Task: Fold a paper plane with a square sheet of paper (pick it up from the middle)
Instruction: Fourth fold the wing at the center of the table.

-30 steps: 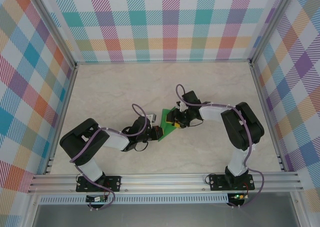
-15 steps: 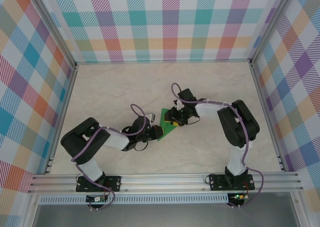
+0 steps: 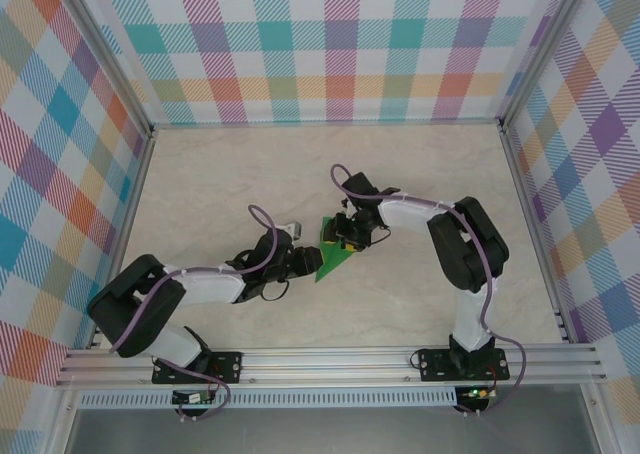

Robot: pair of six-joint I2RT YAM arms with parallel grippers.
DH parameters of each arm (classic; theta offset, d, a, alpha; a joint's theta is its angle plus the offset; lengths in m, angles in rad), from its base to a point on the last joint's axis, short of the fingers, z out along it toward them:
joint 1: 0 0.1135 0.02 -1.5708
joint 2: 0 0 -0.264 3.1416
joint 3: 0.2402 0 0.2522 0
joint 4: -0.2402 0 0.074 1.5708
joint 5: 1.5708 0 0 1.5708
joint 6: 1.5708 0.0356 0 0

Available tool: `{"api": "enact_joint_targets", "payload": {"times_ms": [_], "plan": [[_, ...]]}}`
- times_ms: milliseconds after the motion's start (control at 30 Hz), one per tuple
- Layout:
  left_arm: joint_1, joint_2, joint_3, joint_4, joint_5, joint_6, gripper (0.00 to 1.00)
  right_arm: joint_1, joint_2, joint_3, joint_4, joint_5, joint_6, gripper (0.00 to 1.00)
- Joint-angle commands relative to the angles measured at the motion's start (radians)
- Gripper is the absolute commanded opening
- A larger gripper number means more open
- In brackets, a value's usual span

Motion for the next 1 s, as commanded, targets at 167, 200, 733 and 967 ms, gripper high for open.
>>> {"api": "enact_joint_targets", "payload": {"times_ms": [167, 200, 733, 967], "plan": [[0.018, -0.007, 0.047, -0.019, 0.046, -0.005, 0.21, 0.001, 0.085, -0.028, -0.135, 0.128, 0.041, 0.52], [0.018, 0.012, 0.061, -0.016, 0.060, -0.003, 0.19, 0.000, 0.087, -0.026, -0.135, 0.128, 0.044, 0.51], [0.058, 0.226, 0.166, -0.042, 0.120, -0.092, 0.07, 0.000, 0.099, -0.029, -0.147, 0.132, 0.045, 0.50], [0.061, 0.240, 0.166, -0.059, 0.104, -0.088, 0.06, 0.001, 0.109, -0.028, -0.153, 0.141, 0.041, 0.49]]}}
